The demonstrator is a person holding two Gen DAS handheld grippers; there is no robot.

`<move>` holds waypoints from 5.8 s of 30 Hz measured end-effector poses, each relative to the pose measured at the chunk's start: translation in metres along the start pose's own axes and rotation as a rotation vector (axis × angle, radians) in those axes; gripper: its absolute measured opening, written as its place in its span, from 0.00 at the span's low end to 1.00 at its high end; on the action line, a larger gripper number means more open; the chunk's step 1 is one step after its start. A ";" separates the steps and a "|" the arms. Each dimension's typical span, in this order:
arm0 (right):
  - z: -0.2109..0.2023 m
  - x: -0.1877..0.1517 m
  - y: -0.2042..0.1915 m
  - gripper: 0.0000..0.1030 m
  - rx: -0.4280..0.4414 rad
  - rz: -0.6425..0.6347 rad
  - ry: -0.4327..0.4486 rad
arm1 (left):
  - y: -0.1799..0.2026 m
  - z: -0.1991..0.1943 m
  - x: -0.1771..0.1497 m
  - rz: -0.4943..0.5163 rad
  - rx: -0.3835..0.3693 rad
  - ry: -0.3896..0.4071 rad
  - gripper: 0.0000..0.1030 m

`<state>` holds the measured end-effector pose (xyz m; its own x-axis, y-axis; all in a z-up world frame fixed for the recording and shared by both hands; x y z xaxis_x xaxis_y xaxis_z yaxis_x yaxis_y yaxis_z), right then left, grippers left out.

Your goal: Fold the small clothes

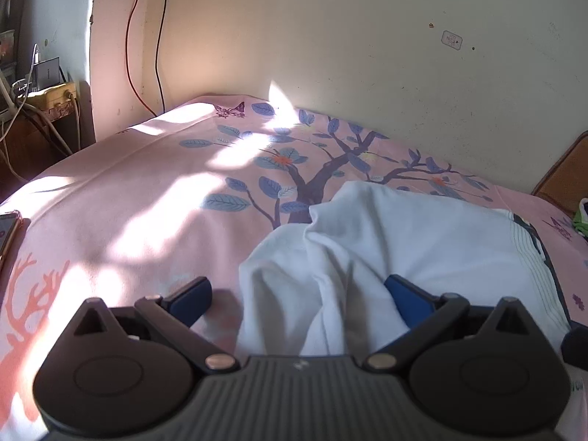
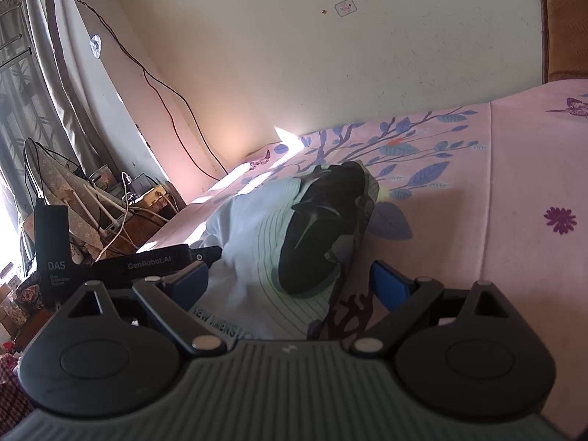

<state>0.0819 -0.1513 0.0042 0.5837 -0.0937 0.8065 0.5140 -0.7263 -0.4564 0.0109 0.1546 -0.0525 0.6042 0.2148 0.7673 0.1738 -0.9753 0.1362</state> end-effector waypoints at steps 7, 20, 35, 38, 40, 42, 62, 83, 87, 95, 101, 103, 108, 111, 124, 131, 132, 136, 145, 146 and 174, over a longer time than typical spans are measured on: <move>0.000 0.001 0.001 0.94 0.000 0.009 0.000 | -0.009 -0.015 0.013 0.007 -0.012 -0.025 1.00; 0.012 -0.001 0.003 0.83 0.027 0.124 -0.101 | -0.037 -0.017 0.007 -0.160 -0.271 -0.183 1.00; -0.043 0.047 -0.003 0.25 -0.031 -0.191 0.057 | 0.136 -0.018 0.056 0.031 -0.506 -0.141 0.46; -0.096 0.092 0.031 0.24 -0.120 -0.238 0.174 | 0.234 -0.029 0.095 0.160 -0.584 -0.061 0.46; -0.136 0.125 0.059 0.24 -0.202 -0.266 0.266 | 0.307 -0.034 0.121 0.238 -0.639 0.000 0.47; -0.172 0.157 0.090 0.25 -0.276 -0.274 0.351 | 0.370 -0.033 0.141 0.277 -0.690 0.037 0.48; -0.255 0.181 0.316 0.79 -0.685 0.090 0.540 | 0.546 0.059 0.111 0.460 -0.543 0.052 0.97; -0.235 -0.033 0.155 0.84 -0.689 0.268 0.453 | 0.348 -0.024 -0.052 0.471 -0.397 0.022 1.00; -0.239 -0.036 0.150 0.85 -0.716 0.250 0.492 | 0.333 -0.029 -0.051 0.417 -0.387 0.046 1.00; -0.240 -0.038 0.154 0.85 -0.713 0.271 0.485 | 0.332 -0.032 -0.050 0.419 -0.393 0.069 1.00; -0.238 -0.036 0.158 0.85 -0.708 0.284 0.476 | 0.335 -0.033 -0.052 0.437 -0.397 0.069 1.00; -0.237 -0.036 0.159 0.85 -0.705 0.288 0.471 | 0.335 -0.033 -0.052 0.435 -0.394 0.070 1.00; -0.238 -0.035 0.159 0.85 -0.697 0.288 0.479 | 0.335 -0.034 -0.052 0.438 -0.394 0.075 1.00; -0.240 -0.036 0.158 0.86 -0.695 0.292 0.496 | 0.335 -0.035 -0.053 0.444 -0.393 0.080 1.00; -0.243 -0.037 0.157 0.87 -0.689 0.301 0.523 | 0.331 -0.048 -0.052 0.430 -0.395 0.164 1.00; -0.246 -0.038 0.156 0.88 -0.691 0.309 0.540 | 0.325 -0.050 -0.049 0.402 -0.383 0.185 1.00; -0.247 -0.038 0.156 0.88 -0.691 0.310 0.542 | 0.325 -0.049 -0.049 0.404 -0.386 0.180 1.00; -0.248 -0.039 0.156 0.88 -0.692 0.313 0.547 | 0.327 -0.048 -0.049 0.425 -0.372 0.171 1.00; -0.248 -0.039 0.156 0.89 -0.692 0.313 0.546 | 0.326 -0.045 -0.047 0.449 -0.354 0.159 1.00; -0.248 -0.039 0.156 0.89 -0.692 0.313 0.546 | 0.325 -0.046 -0.047 0.447 -0.356 0.163 1.00; -0.248 -0.038 0.157 0.89 -0.688 0.313 0.544 | 0.316 -0.038 -0.041 0.423 -0.314 0.082 1.00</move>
<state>-0.0154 -0.4307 -0.0050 0.1682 -0.5331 0.8292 -0.2044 -0.8417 -0.4997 0.0112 -0.1648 -0.0169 0.5065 -0.1929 0.8404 -0.3203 -0.9470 -0.0243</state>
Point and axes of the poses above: each gripper's, at about its wrist camera, not at the fingertips, and z roughly the way its jaws point, y to its right, x to its top, the point moved 5 cm from there along z, roughly the way its jaws point, and after that the axes turned 1 degree about z, right-handed, at the moved point
